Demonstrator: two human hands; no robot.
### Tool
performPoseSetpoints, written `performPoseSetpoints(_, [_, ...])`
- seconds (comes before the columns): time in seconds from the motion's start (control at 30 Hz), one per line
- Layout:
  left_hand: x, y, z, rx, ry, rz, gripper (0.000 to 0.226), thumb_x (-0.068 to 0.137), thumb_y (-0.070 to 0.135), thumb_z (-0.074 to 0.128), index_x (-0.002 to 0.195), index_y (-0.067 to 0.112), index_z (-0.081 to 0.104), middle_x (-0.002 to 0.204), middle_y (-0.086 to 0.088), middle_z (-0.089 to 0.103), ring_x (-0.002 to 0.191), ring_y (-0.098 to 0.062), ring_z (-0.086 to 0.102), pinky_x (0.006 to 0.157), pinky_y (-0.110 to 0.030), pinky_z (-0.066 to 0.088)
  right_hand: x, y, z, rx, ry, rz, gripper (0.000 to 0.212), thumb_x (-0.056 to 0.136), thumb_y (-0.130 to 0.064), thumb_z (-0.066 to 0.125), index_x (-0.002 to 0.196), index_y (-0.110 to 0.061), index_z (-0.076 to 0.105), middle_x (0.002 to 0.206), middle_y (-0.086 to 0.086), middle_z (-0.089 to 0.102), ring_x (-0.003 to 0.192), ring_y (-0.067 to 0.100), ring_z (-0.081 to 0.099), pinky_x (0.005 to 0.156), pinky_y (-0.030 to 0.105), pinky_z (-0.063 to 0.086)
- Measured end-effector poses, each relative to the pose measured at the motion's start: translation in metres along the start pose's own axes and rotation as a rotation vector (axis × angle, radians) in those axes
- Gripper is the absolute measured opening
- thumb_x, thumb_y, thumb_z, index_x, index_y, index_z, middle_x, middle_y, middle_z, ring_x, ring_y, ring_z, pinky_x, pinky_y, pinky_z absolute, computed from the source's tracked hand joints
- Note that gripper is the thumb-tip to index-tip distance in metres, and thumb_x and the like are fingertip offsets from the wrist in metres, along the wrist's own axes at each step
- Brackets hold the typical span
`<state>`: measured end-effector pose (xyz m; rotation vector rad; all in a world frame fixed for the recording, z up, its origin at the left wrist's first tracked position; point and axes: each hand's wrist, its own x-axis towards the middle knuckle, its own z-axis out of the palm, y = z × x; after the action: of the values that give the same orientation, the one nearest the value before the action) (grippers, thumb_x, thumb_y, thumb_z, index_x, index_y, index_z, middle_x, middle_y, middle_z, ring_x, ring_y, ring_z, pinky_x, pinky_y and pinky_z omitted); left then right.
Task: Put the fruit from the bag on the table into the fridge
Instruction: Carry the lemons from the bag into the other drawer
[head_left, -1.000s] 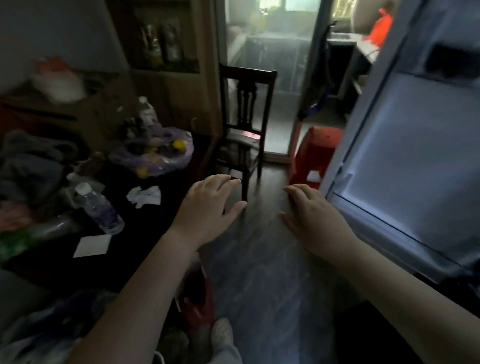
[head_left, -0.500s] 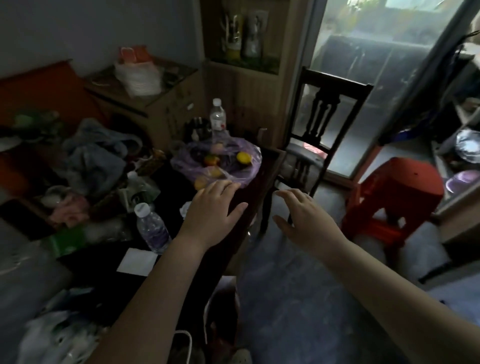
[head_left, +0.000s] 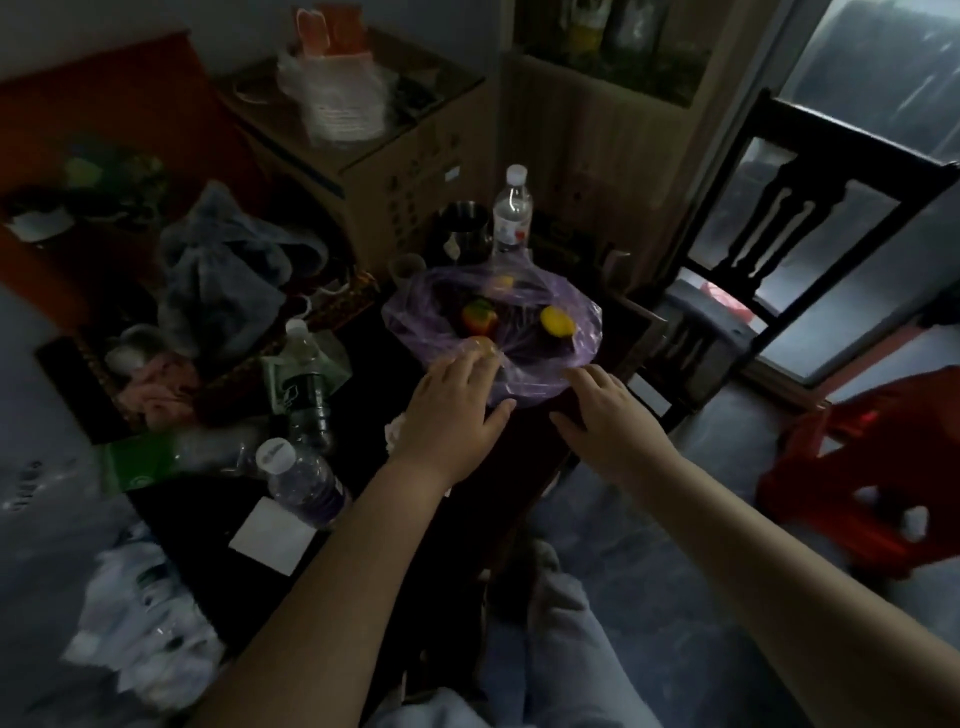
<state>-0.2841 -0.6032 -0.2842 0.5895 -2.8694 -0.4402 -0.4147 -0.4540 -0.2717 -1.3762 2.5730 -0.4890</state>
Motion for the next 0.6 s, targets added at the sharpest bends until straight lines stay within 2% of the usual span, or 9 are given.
performPoseSetpoints(0.17, [0.05, -0.008, 0.026, 0.013, -0.044, -0.129, 0.059, 0.096, 0.046, 0.041, 0.146, 0.018, 0.029, 0.15, -0.001, 0.032, 0.136, -0.02, 0.03, 0.108, -0.036, 0.031, 0.071, 0.041, 0.009, 0.017, -0.086, -0.07, 0.055, 0.091, -0.03, 0.056, 0.14, -0.013, 0.039, 0.141, 0.005, 0.043, 0.13, 0.025, 0.041, 0.098, 0.032, 0.039])
performPoseSetpoints(0.37, [0.108, -0.014, 0.048, -0.032, -0.091, -0.286, 0.051, 0.098, 0.039, 0.041, 0.143, 0.017, 0.035, 0.148, -0.001, 0.033, 0.135, -0.02, 0.03, 0.107, -0.036, 0.03, 0.142, 0.08, 0.022, 0.027, -0.244, -0.144, 0.057, 0.089, -0.029, 0.057, 0.14, -0.015, 0.037, 0.141, 0.006, 0.041, 0.123, 0.028, 0.046, 0.092, 0.039, 0.046])
performPoseSetpoints(0.5, [0.139, -0.019, 0.065, -0.072, -0.134, -0.401, 0.051, 0.098, 0.04, 0.04, 0.143, 0.016, 0.035, 0.147, -0.002, 0.033, 0.133, -0.022, 0.034, 0.105, -0.04, 0.034, 0.177, 0.097, 0.036, 0.041, -0.3, -0.145, 0.055, 0.09, -0.031, 0.056, 0.139, -0.014, 0.038, 0.141, 0.006, 0.041, 0.127, 0.027, 0.043, 0.096, 0.039, 0.044])
performPoseSetpoints(0.6, [0.156, -0.02, 0.073, -0.122, -0.126, -0.483, 0.048, 0.099, 0.037, 0.039, 0.141, 0.015, 0.038, 0.145, -0.003, 0.036, 0.13, -0.023, 0.038, 0.101, -0.038, 0.038, 0.199, 0.106, 0.047, 0.027, -0.372, -0.116, 0.058, 0.092, -0.031, 0.053, 0.143, -0.015, 0.032, 0.145, 0.006, 0.037, 0.131, 0.027, 0.039, 0.1, 0.038, 0.041])
